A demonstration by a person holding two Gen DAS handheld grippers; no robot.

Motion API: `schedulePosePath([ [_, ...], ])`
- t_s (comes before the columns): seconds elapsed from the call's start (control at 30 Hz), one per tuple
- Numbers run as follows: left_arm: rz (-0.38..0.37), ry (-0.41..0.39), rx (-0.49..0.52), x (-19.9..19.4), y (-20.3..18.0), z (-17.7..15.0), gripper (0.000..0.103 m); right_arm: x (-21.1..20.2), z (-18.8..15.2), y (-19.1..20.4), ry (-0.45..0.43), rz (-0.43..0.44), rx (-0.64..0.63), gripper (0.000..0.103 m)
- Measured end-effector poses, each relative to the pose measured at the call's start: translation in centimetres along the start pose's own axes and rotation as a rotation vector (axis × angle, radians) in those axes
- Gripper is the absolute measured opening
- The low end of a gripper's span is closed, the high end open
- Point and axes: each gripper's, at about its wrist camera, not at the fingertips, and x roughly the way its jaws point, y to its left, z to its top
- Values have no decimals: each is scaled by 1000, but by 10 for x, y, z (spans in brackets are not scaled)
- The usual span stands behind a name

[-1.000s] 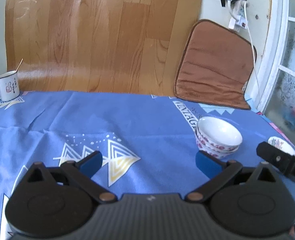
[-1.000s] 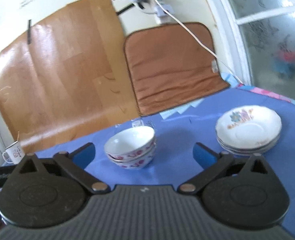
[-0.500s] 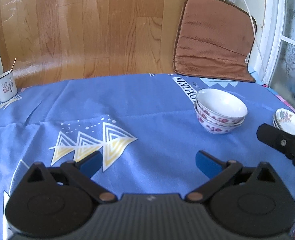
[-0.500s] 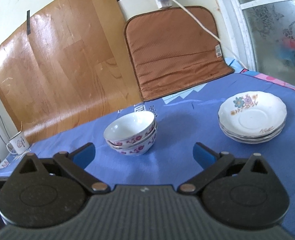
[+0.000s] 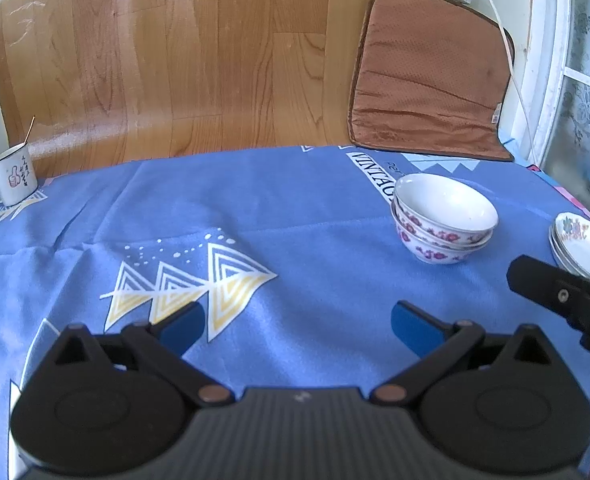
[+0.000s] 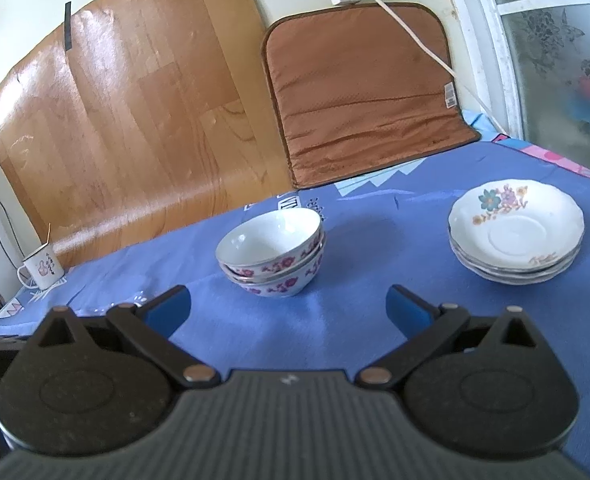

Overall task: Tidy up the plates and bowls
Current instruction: 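Pull both open grippers back from the bowl stack, then reach both grippers to the stacked bowls and close on their rim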

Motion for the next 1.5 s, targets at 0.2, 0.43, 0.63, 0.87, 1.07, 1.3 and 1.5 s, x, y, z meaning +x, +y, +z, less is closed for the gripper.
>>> schedulePosePath([
  [0.2,2,12,4,1,0,0,103,-1,1,1,-4,0,-18,103],
  [0.43,-7,18,14,2,-1,-1,103,-2,0,1,-7,-1,-21,103],
  [0.63,-14,22,16,2,-3,-2,103,-3,2,1,-12,-2,-30,103],
  [0.87,-22,24,26,0,-7,-3,103,-6,2,-1,-23,-4,-30,103],
  [1.07,-26,24,27,0,-9,-3,103,-6,2,-2,-26,-1,-34,100],
  [1.3,-30,24,34,0,-11,-4,103,-8,1,-3,-30,-3,-28,100],
  [1.5,-35,26,41,-1,-13,-5,103,-8,1,-3,-32,-2,-28,100],
])
